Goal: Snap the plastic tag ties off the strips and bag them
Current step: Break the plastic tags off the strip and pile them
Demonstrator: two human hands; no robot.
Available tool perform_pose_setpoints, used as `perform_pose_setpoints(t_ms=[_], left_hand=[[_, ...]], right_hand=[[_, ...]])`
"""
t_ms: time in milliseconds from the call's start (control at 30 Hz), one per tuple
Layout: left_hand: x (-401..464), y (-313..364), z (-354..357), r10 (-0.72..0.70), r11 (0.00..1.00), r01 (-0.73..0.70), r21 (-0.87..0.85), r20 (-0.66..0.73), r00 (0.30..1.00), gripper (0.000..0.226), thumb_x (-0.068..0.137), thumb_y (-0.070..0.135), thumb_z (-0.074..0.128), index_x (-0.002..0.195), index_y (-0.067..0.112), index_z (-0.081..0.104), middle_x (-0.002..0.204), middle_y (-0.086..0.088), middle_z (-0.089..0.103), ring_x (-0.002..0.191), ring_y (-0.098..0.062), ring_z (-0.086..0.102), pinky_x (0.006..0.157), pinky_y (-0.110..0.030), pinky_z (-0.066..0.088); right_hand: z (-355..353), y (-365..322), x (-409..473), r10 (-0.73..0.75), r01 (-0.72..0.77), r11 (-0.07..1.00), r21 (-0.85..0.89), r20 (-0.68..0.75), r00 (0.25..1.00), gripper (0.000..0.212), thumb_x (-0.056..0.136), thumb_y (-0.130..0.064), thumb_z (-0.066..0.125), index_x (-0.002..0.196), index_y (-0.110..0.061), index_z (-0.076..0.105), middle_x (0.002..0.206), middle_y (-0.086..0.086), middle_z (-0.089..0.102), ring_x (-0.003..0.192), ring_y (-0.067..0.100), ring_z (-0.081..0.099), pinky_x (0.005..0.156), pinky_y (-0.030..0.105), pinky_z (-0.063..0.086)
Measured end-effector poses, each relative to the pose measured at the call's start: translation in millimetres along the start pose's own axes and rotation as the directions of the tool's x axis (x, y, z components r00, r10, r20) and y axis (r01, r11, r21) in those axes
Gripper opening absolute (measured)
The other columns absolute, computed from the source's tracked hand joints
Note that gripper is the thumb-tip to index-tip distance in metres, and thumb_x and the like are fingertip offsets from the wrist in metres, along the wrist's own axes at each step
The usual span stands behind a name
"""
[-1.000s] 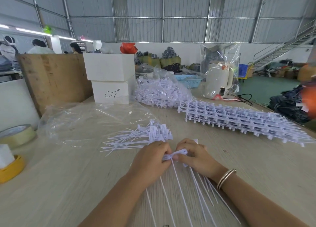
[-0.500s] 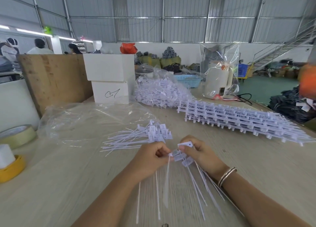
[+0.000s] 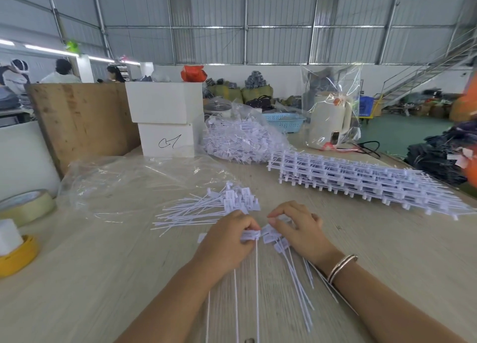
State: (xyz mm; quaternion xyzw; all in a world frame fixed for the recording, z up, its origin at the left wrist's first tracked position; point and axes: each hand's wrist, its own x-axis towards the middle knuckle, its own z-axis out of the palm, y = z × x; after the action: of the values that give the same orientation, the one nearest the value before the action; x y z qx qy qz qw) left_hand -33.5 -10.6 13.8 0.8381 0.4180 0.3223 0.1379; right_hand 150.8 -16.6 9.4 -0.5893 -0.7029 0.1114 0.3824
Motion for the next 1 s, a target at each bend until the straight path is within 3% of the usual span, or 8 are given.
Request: perform_pose_setpoints(t_ms=[133, 267, 467, 633, 800, 900, 1000], left_hand=[[-1, 9, 9, 0.08, 0.991, -0.076, 0.109, -0.032, 0.996, 0.014, 0.084, 0.016, 0.06, 0.098, 0.019, 0.06, 0.092, 0.01, 0.044, 0.078, -0.007, 0.047, 0.062, -0.02, 0.031], [-2, 14, 14, 0.099, 0.991, -0.094, 0.093, -0.05, 0.994, 0.022, 0.084, 0.021, 0.06, 0.105, 0.022, 0.054, 0.092, 0.015, 0.045, 0.08, -0.005, 0.048, 0.065, -0.019, 0.035], [-3, 11, 9, 0.063, 0.991, -0.055, 0.123, -0.059, 0.996, 0.025, 0.085, 0.026, 0.06, 0.109, 0.021, 0.053, 0.105, 0.006, 0.055, 0.093, -0.012, 0.056, 0.077, -0.03, 0.046], [-5, 12, 7, 0.053, 0.993, -0.047, 0.105, -0.053, 0.997, 0.018, 0.086, 0.034, 0.055, 0.103, 0.031, 0.053, 0.093, 0.018, 0.052, 0.08, -0.004, 0.047, 0.062, -0.02, 0.033], [-3, 2, 4, -0.007, 0.992, 0.009, 0.123, -0.009, 1.0, 0.038, 0.08, 0.014, 0.05, 0.114, 0.032, 0.051, 0.106, 0.012, 0.056, 0.086, -0.007, 0.049, 0.068, -0.024, 0.036], [-2, 0, 5, 0.065, 0.982, -0.066, 0.18, 0.01, 0.998, 0.042, 0.081, 0.015, 0.055, 0.119, 0.029, 0.049, 0.116, 0.011, 0.054, 0.102, -0.009, 0.05, 0.084, -0.029, 0.042], [-1, -1, 5, 0.11, 0.973, -0.1, 0.208, -0.034, 0.993, 0.026, 0.087, 0.031, 0.06, 0.111, 0.026, 0.053, 0.109, 0.012, 0.056, 0.099, -0.009, 0.052, 0.082, -0.029, 0.041]], right_hand=[[1, -4, -3, -0.075, 0.079, 0.996, -0.027, 0.128, 0.989, 0.018, 0.087, -0.045, 0.056, 0.084, -0.033, 0.069, 0.104, -0.027, 0.05, 0.113, -0.003, 0.035, 0.095, 0.032, 0.013], [-2, -4, -3, -0.075, 0.059, 0.995, 0.083, 0.204, 0.976, 0.014, 0.084, -0.039, 0.064, 0.082, -0.028, 0.072, 0.102, -0.022, 0.054, 0.115, 0.0, 0.038, 0.105, 0.04, 0.013], [-2, -5, -1, -0.054, 0.024, 0.994, 0.109, 0.274, 0.96, 0.013, 0.082, -0.038, 0.066, 0.07, -0.037, 0.063, 0.1, -0.021, 0.056, 0.116, -0.001, 0.038, 0.102, 0.033, 0.012], [-7, -3, -1, -0.044, -0.033, 0.943, 0.332, 0.223, 0.974, 0.01, 0.085, -0.02, 0.065, 0.079, -0.013, 0.068, 0.095, -0.004, 0.061, 0.1, 0.011, 0.053, 0.099, 0.034, 0.031], [-7, -3, 1, 0.042, -0.131, 0.84, 0.527, 0.178, 0.983, 0.01, 0.086, -0.008, 0.061, 0.077, -0.006, 0.063, 0.089, 0.006, 0.059, 0.084, 0.018, 0.055, 0.084, 0.033, 0.042], [-7, -1, 1, 0.058, -0.155, 0.844, 0.514, 0.199, 0.978, 0.012, 0.088, -0.013, 0.059, 0.08, -0.006, 0.065, 0.087, 0.007, 0.061, 0.083, 0.019, 0.056, 0.086, 0.041, 0.043], [-6, -3, -1, -0.006, -0.086, 0.931, 0.355, 0.251, 0.968, 0.019, 0.089, -0.024, 0.059, 0.075, -0.015, 0.067, 0.085, 0.003, 0.063, 0.084, 0.014, 0.057, 0.096, 0.049, 0.037]])
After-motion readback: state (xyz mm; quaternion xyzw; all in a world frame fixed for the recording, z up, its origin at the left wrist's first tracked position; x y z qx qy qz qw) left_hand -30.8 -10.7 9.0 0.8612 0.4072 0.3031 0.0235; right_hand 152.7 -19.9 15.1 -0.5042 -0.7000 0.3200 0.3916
